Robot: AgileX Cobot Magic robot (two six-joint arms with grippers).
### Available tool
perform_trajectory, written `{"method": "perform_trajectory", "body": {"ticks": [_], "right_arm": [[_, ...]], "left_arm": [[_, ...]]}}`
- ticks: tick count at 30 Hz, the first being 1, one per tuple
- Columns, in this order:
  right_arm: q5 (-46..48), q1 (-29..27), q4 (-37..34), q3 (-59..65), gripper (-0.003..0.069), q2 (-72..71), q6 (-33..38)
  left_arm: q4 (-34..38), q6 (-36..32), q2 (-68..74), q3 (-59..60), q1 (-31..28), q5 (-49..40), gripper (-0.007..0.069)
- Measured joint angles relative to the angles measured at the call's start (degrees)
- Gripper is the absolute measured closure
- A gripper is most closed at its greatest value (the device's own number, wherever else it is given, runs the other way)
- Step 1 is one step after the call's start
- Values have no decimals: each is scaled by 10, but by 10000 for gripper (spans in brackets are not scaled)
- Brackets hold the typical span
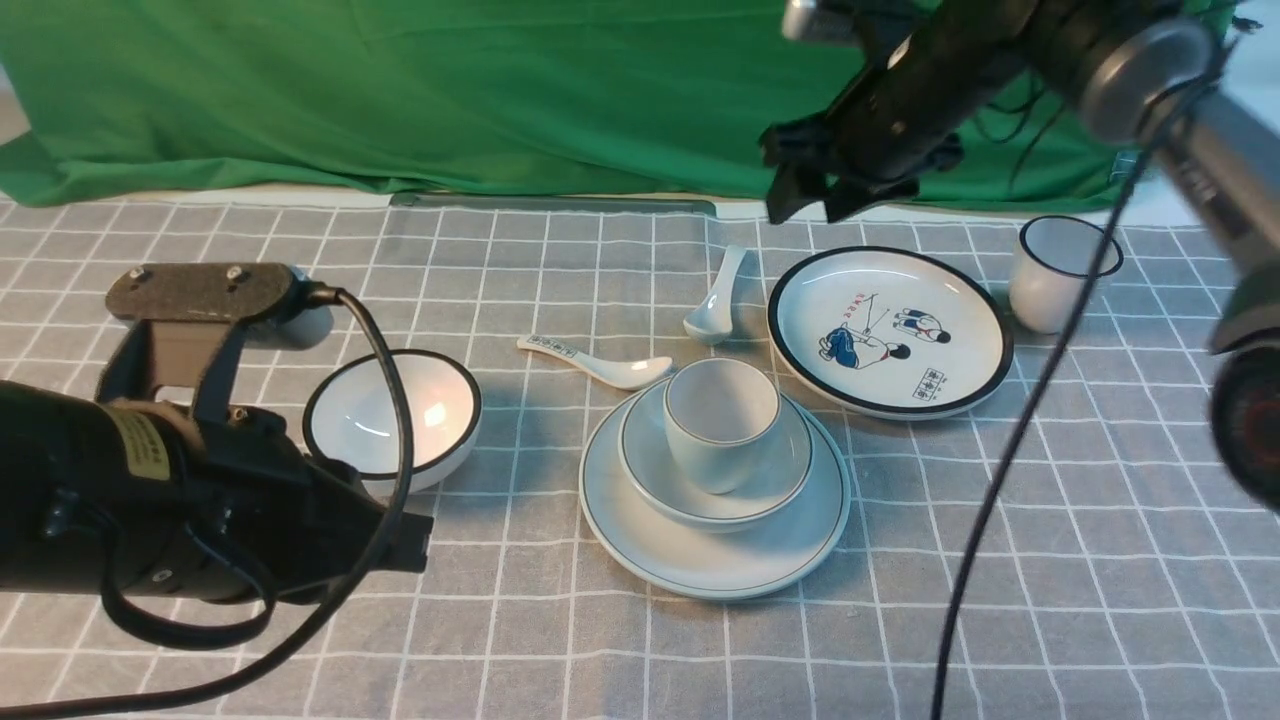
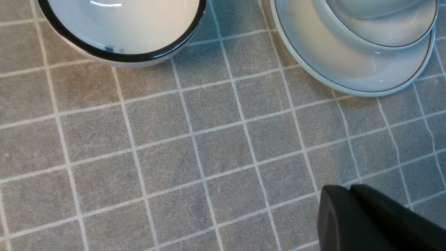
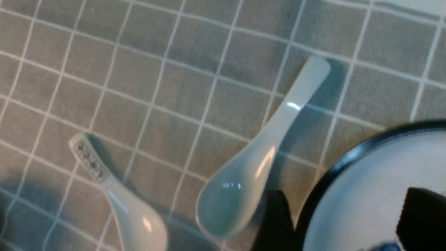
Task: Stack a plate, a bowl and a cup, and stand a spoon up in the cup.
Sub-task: Use the right arm to grab a blue soup spoon
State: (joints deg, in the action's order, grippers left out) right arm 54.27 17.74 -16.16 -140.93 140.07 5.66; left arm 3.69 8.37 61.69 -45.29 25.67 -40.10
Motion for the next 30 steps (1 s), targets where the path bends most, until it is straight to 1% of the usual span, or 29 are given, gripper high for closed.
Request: {"method": "perform_trajectory", "body": {"ticks": [2, 3, 8, 14, 20, 30], "right_arm": [[-22, 4, -1, -7, 148, 8, 6], [-48, 9, -2, -11, 144, 16, 13], [-100, 23, -17, -15, 155, 36, 31], [-96, 24, -21, -15, 177, 43, 45], [-83, 24, -21, -16, 178, 45, 62], [-62, 24, -21, -16, 178, 87, 83]], "left_arm": [[0, 0, 0, 0, 0, -3, 616], [0, 0, 0, 0, 0, -7, 616], [0, 8, 0, 1, 0, -22, 616], [0, 8, 0, 1, 0, -30, 616], [0, 8, 0, 1, 0, -32, 616], [0, 17, 0, 1, 0, -51, 616]]}}
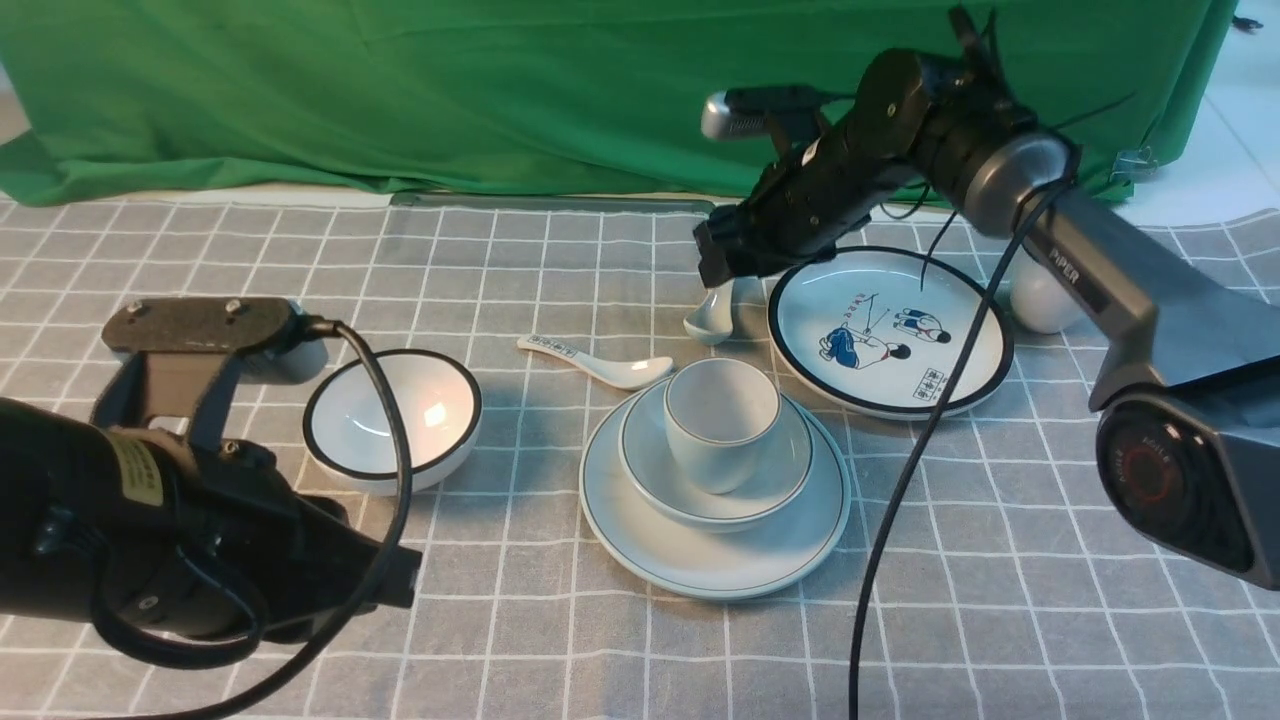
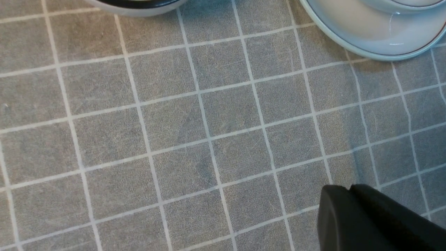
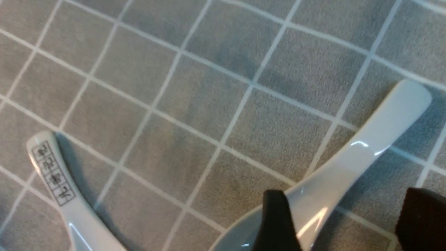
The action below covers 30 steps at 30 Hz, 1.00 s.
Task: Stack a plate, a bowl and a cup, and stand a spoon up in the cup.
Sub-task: Use the right arm to grab a blue soup spoon
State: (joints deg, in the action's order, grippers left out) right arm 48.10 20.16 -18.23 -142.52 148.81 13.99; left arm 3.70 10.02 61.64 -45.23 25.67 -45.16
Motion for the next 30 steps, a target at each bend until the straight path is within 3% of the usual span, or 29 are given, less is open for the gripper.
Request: {"method": "perform_trajectory", "body": {"ticks": [5, 30], "right_arm": [[-10, 0, 0, 0, 178, 1, 37], [62, 24, 10, 0, 178, 6, 92]], "left_arm": [[0, 5, 0, 0, 0, -3, 616], [0, 6, 0, 0, 0, -5, 616]]}}
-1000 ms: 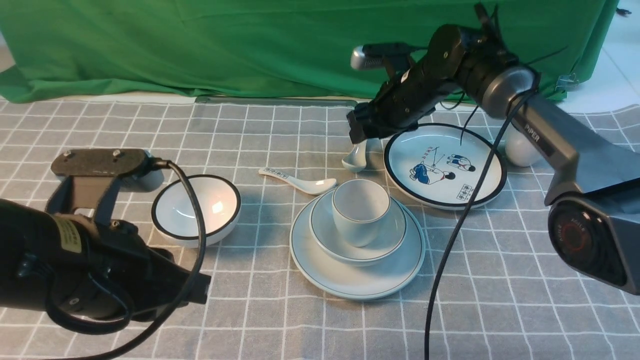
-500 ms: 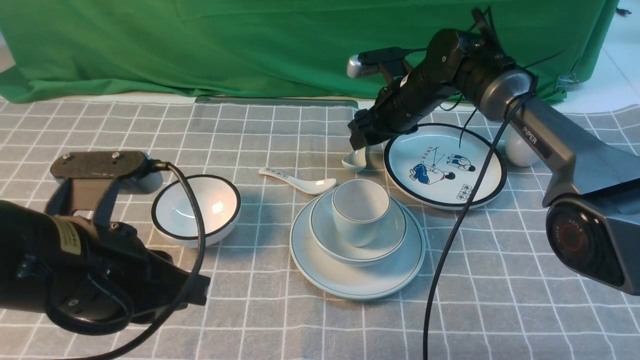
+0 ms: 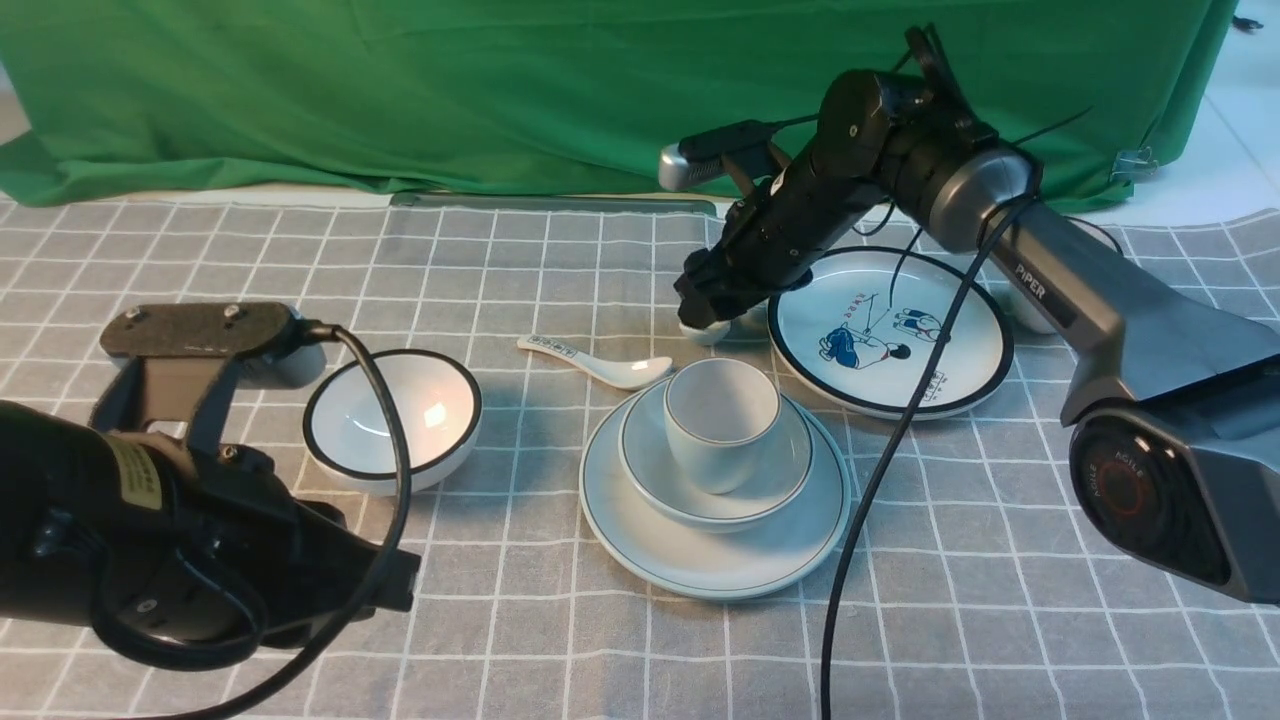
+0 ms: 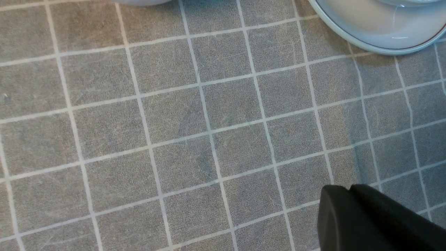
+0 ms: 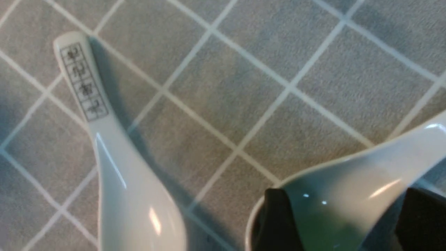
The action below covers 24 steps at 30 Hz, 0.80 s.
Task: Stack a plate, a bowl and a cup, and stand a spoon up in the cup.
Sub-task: Use the right arm to grab a blue soup spoon
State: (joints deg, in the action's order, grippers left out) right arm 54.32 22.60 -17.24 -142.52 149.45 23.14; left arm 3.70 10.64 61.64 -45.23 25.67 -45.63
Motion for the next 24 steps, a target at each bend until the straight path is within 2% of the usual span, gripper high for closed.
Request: {"method": "perform_trajectory", "body": {"ticks": [14, 18, 24], "right_arm": [[74, 9, 0, -1, 178, 0, -24], [63, 9, 0, -1, 178, -2, -45], [-11, 9, 1, -1, 178, -12, -63]], "left_arm": [[0, 0, 0, 0, 0, -1, 616], [-4, 0, 0, 0, 0, -1, 616], [-9, 1, 0, 0, 0, -1, 616]]}}
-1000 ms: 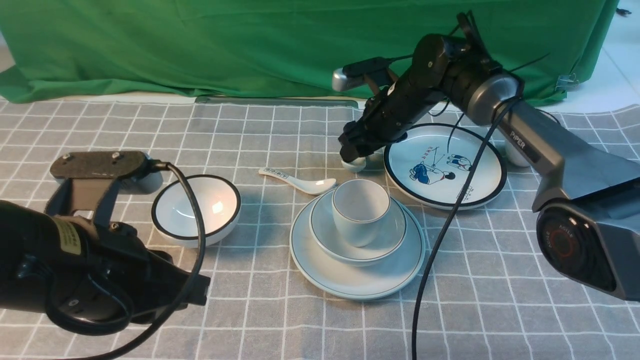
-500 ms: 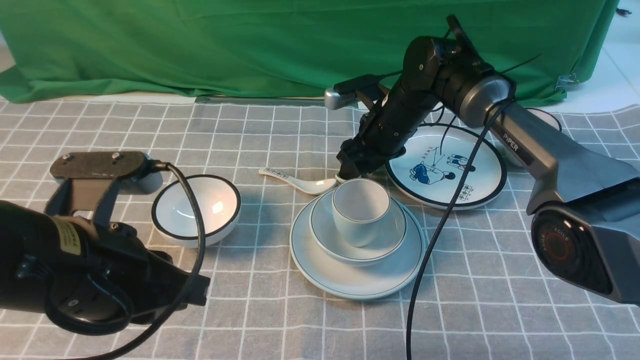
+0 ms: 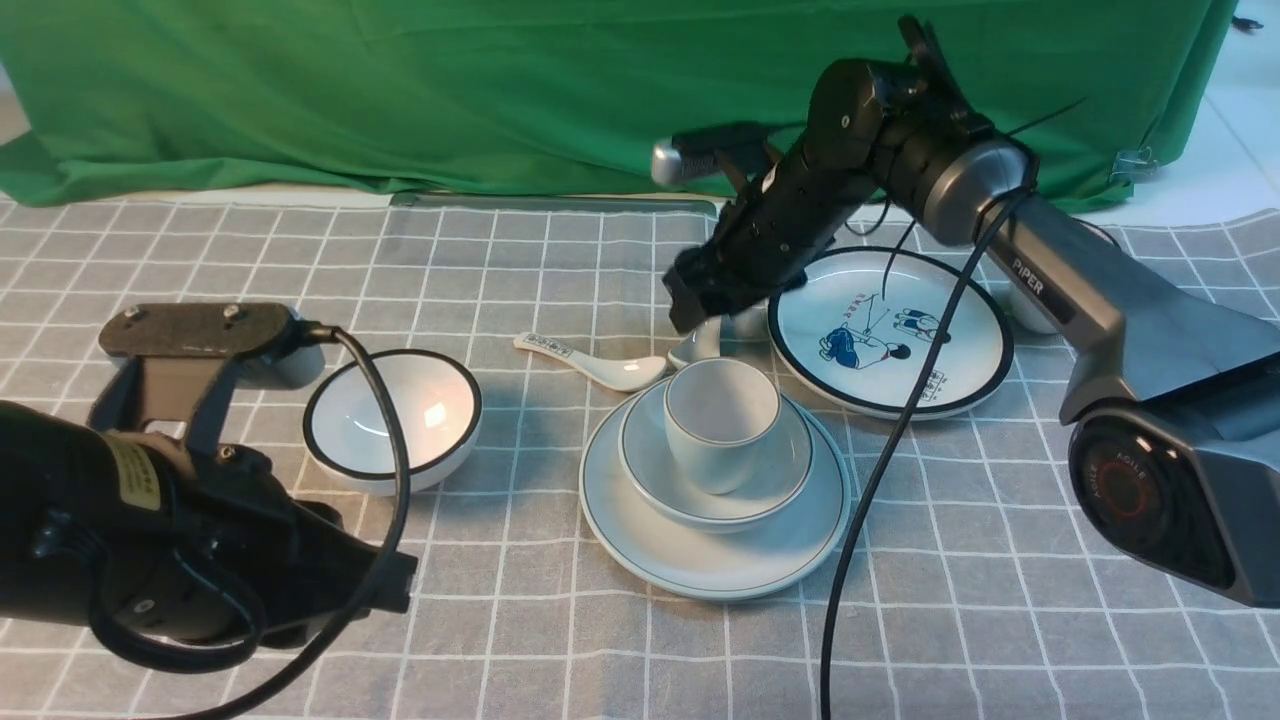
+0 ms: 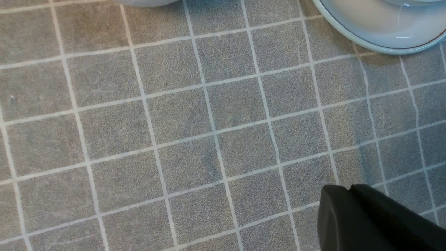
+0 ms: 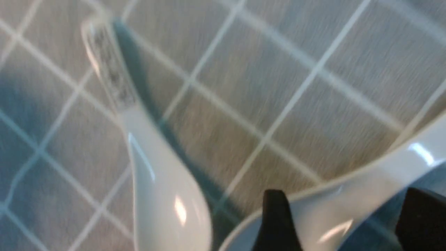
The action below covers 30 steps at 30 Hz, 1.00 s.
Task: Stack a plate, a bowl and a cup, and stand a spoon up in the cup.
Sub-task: Use the right arm to grab a blue soup spoon
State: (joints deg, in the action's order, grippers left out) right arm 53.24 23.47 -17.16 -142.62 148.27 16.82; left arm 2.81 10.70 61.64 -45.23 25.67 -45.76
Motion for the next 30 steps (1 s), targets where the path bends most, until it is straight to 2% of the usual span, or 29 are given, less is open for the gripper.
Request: {"method": "perform_trajectory", "body": {"ticks": [6, 30], "right_arm": [[-39, 0, 27, 0, 178, 0, -16], [-41, 0, 42, 0, 179, 29, -56]], "left_arm": [[-12, 0, 0, 0, 0, 0, 616], [-31, 17, 0, 0, 0, 0, 615]]}}
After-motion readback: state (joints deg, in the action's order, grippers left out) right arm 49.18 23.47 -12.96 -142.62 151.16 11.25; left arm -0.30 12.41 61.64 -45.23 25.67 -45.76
